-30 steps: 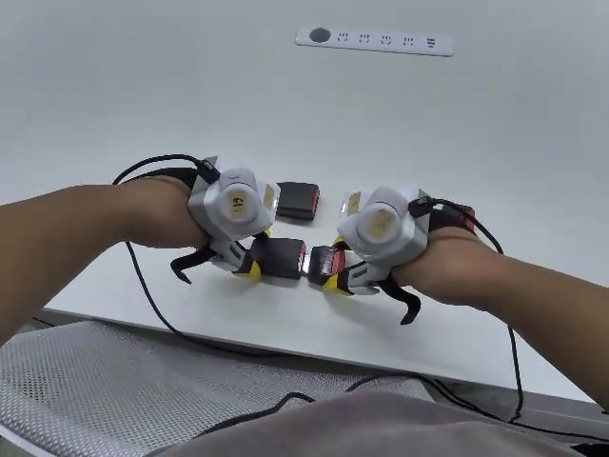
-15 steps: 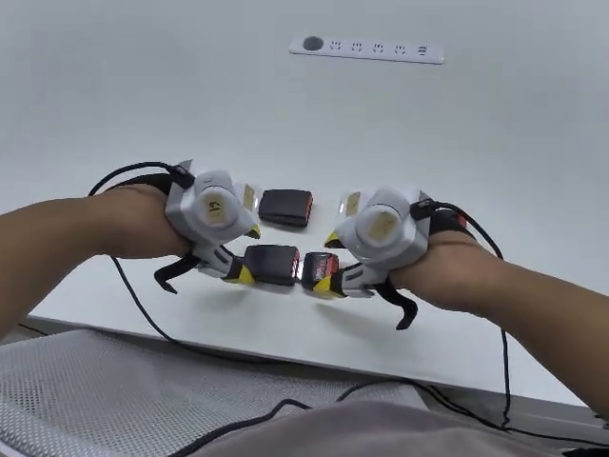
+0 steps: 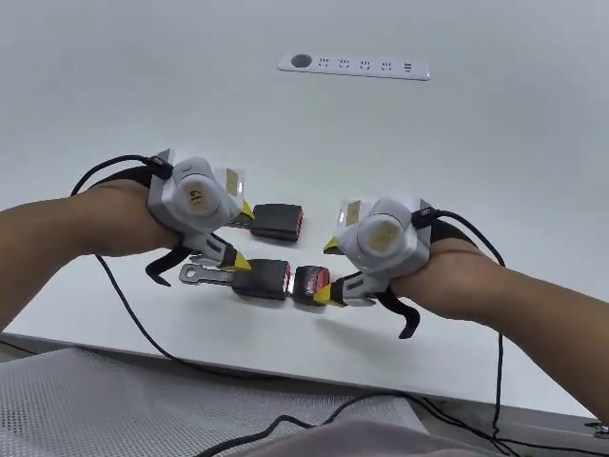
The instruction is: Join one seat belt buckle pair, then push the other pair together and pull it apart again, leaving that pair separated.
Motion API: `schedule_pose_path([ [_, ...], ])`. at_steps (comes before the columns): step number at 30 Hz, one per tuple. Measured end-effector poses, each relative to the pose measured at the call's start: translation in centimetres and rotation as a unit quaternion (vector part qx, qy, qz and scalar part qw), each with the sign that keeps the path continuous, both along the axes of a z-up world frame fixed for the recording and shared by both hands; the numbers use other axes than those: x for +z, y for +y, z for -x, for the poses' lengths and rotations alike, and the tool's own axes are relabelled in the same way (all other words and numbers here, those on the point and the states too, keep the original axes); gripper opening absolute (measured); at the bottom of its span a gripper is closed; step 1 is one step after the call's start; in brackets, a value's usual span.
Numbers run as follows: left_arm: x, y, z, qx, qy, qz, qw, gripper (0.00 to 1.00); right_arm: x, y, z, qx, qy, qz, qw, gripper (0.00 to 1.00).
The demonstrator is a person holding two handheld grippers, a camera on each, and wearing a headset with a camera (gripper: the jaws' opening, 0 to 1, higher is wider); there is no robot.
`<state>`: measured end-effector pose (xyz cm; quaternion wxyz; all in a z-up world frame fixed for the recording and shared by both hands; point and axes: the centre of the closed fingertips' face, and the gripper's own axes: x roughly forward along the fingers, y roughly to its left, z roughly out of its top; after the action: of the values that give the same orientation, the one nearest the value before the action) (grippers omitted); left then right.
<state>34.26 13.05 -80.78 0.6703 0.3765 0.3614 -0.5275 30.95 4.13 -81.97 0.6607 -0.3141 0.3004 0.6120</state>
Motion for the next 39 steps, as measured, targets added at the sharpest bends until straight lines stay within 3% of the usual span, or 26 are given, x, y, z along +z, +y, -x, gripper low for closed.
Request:
schedule_pose_path([
  [6, -0.3, -0.2, -1.9, -0.001, -0.007, -0.002, 1.0000, 0.42, 0.1, -1.8, -1.5, -0.009, -0.008, 0.008, 0.9999, 0.40],
  [11, -0.6, -0.4, -3.3, -0.007, -0.012, -0.006, 0.9999, 0.42, -0.3, -4.9, -3.5, -0.022, -0.020, 0.025, 0.9992, 0.40],
  [18, -1.4, -0.6, -4.8, -0.004, -0.003, -0.007, 1.0000, 0.43, 0.0, -8.4, -5.9, -0.049, -0.029, 0.033, 0.9978, 0.40],
  [24, -2.5, -0.3, -5.5, -0.023, 0.000, -0.031, 0.9993, 0.43, 0.2, -11.5, -7.3, -0.067, -0.040, 0.043, 0.9960, 0.36],
  [30, -3.3, -0.3, -5.6, -0.034, 0.012, -0.042, 0.9985, 0.43, -0.7, -14.3, -8.0, -0.082, -0.034, 0.062, 0.9941, 0.37],
  [39, -4.0, -0.6, -5.8, -0.037, 0.028, -0.048, 0.9978, 0.42, -2.4, -15.0, -8.0, -0.083, -0.008, 0.065, 0.9944, 0.37],
])
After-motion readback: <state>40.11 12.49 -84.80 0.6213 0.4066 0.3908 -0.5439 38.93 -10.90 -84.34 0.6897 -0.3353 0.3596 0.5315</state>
